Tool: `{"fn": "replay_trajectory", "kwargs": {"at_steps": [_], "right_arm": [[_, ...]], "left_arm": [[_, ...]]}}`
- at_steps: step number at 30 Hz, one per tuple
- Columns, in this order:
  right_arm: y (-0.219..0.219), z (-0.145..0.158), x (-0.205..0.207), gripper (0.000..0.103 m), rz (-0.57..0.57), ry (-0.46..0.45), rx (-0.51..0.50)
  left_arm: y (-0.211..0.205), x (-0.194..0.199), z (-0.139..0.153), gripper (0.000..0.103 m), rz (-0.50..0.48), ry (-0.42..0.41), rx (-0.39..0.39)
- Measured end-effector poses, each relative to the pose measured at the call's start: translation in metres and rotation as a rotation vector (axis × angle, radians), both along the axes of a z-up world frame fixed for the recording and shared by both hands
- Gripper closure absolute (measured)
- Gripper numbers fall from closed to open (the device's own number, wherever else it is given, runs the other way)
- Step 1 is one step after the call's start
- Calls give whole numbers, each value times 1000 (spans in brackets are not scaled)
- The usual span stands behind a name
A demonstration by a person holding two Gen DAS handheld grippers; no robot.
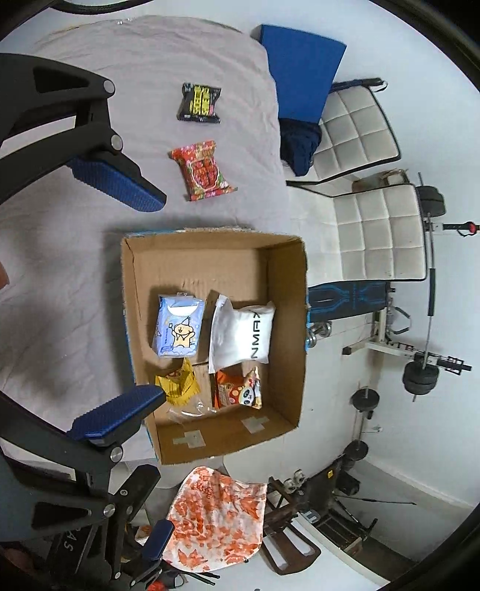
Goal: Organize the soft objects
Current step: 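Open both tools to release the packs and lift out of the box, then grasp the black shoe shine wipes with the left tool while the right tool grasps the red floral bag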
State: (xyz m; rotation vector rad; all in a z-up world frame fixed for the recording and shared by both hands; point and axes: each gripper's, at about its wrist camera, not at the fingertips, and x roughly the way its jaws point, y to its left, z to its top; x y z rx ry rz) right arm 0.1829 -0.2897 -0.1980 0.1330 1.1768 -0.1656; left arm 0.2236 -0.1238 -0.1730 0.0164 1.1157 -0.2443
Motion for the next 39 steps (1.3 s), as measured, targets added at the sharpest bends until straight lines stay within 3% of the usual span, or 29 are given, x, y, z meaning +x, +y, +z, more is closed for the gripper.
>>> {"fn": "replay_trajectory", "kwargs": {"at_steps": [13, 19, 27, 33, 39], "right_arm": [[-1, 57, -61, 4, 16, -86, 1], [-7, 74, -78, 4, 26, -121, 15], [-3, 73, -74, 4, 45, -123, 44], [43, 68, -40, 4, 125, -101, 105], [142, 55, 22, 4, 266, -59, 164]], "left_arm": [[2, -55, 49, 7, 29, -72, 3], [3, -71, 52, 7, 36, -55, -1], [16, -75, 50, 7, 68, -50, 8], [77, -57, 44, 7, 138, -26, -9], [196, -12, 17, 7, 288, 63, -43]]}}
